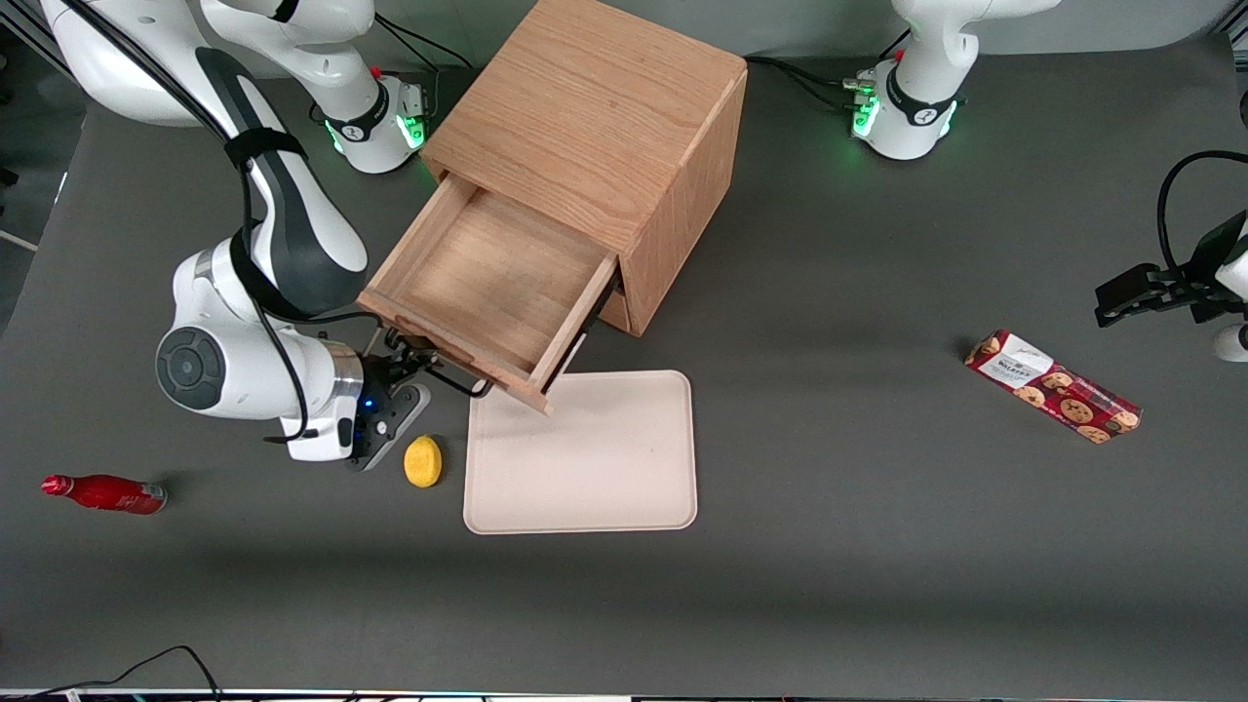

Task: Open upper drawer

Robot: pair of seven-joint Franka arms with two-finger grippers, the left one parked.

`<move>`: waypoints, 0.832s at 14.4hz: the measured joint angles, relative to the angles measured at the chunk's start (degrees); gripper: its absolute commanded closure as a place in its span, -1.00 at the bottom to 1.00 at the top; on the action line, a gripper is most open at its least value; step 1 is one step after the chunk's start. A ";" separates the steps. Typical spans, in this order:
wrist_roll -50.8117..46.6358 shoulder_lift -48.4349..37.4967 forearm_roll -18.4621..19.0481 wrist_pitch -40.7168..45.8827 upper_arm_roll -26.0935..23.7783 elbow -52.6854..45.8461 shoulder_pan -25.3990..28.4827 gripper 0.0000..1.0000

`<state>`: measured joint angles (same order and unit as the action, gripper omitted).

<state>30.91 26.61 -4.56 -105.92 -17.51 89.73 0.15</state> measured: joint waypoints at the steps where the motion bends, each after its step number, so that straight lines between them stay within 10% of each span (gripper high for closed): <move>1: 0.43 0.42 1.07 0.00 0.12 -0.77 -0.03 -1.00; 12: 5.91 4.28 3.37 1.67 2.21 -7.99 0.25 -1.00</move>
<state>36.82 30.89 -1.19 -104.25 -15.30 81.74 0.40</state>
